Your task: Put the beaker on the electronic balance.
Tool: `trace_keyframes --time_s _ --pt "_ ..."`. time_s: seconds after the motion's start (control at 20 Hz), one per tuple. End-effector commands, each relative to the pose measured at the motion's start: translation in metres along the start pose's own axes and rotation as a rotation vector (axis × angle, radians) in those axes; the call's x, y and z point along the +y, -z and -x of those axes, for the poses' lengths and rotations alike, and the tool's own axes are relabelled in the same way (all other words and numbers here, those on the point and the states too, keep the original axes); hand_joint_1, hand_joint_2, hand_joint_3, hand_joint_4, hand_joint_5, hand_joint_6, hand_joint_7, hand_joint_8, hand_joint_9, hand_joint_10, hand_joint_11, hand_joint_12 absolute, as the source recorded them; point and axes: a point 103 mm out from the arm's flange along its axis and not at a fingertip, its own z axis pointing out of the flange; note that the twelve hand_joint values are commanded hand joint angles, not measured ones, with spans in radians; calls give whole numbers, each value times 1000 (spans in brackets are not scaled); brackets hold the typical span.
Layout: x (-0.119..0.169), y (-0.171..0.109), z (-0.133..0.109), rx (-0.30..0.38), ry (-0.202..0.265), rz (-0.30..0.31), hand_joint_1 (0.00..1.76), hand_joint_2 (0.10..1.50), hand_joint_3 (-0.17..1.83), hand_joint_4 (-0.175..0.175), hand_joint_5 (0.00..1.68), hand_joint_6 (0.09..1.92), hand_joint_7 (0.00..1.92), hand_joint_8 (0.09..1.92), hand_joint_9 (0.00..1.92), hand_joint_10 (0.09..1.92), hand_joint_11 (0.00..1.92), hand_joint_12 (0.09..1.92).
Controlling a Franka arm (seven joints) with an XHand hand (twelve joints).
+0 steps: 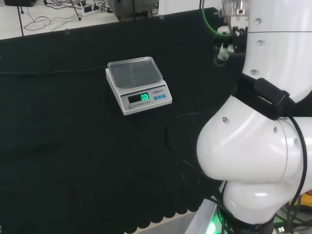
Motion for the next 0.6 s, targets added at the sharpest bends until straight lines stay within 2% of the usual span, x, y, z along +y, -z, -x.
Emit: trace_keyframes --time_s 0.05,0.35,0.6 --pt "-74 53 -48 -57 116 25 1621 1149 14 -175 749 1133 536 1474 858 1251 812 1568" --pt "-94 61 -91 -114 173 45 1621 1149 11 -175 753 1132 541 1468 870 1243 805 1569" --pt "-93 57 -125 -91 229 34 1621 1148 9 -175 756 1131 545 1462 875 1238 803 1568"
